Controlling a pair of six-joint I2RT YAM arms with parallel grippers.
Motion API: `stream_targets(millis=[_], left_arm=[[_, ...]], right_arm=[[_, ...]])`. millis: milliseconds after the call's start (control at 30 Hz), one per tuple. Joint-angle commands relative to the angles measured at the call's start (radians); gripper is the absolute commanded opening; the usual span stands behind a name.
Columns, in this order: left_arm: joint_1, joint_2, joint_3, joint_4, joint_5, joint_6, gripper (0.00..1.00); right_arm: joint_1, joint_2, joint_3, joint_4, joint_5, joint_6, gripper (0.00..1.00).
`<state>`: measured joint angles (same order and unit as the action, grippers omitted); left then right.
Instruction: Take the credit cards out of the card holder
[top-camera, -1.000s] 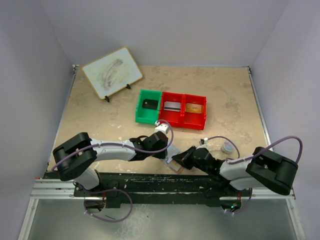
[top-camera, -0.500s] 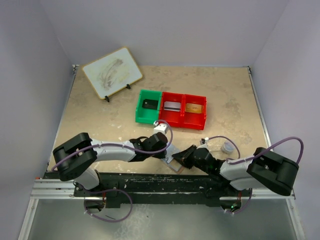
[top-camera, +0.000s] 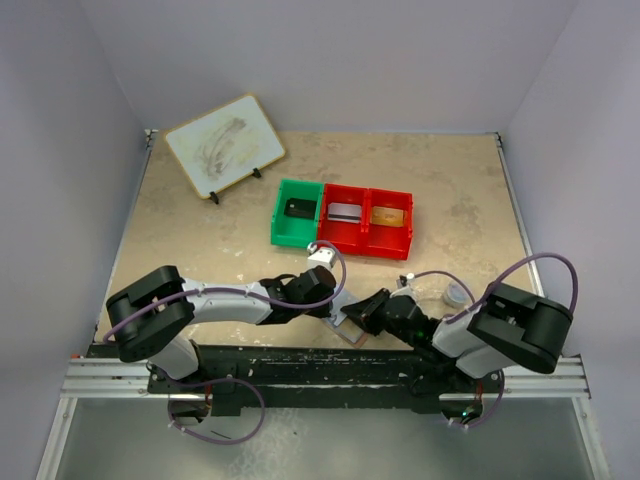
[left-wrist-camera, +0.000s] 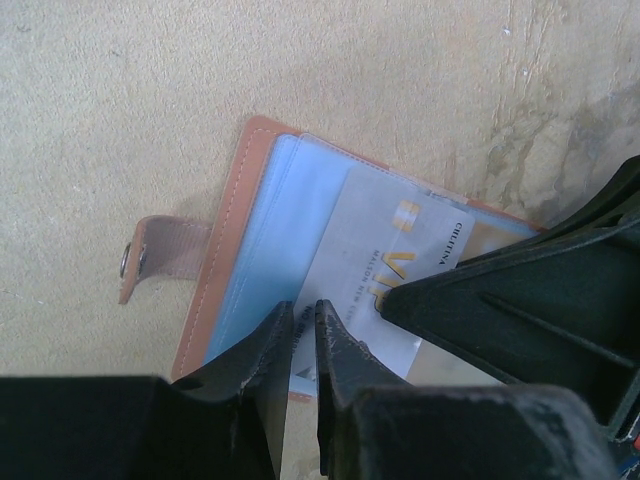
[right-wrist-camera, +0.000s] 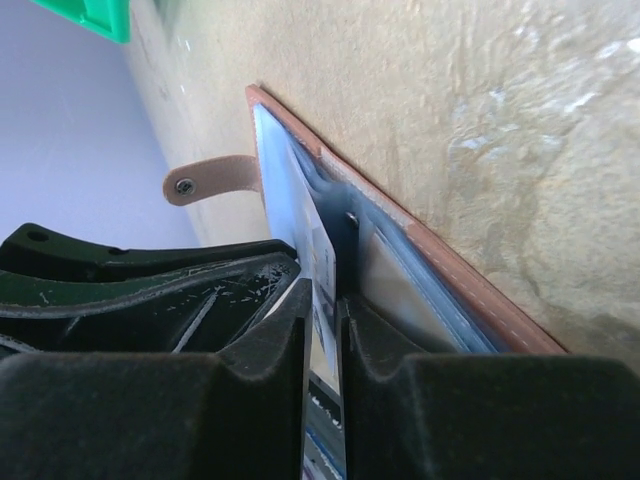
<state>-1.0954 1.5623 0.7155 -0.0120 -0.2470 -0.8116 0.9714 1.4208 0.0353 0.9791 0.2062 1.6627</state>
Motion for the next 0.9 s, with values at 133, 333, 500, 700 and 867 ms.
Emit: stream_targets(millis=[133, 333, 500, 700, 867], left_arm=[[-0.008, 0.005, -0.011, -0.042, -0.016, -0.006, 0.12], [-0.007, -0.001, -0.018, -0.045, -0.041, -0.011, 0.12], [-0.008, 0.012, -0.015, -0.049, -0.052, -0.017, 0.12], [-0.008, -0.002, -0.014, -0.052, -0.064, -0.021, 0.13], [-0.009, -0.048, -0.024, -0.048, -0.085, -0.024, 0.16]], right_arm=[[0.000, 0.001, 0.017, 0.033, -0.007, -0.059, 0.05], [0.000, -0.151, 0.013, -0.170, 0.019, -0.062, 0.03], [0.001, -0.313, -0.033, -0.290, 0.029, -0.057, 0.01], [0.001, -0.560, -0.045, -0.511, 0.061, -0.083, 0.00], [0.000, -0.736, -0.039, -0.667, 0.105, -0.118, 0.00]])
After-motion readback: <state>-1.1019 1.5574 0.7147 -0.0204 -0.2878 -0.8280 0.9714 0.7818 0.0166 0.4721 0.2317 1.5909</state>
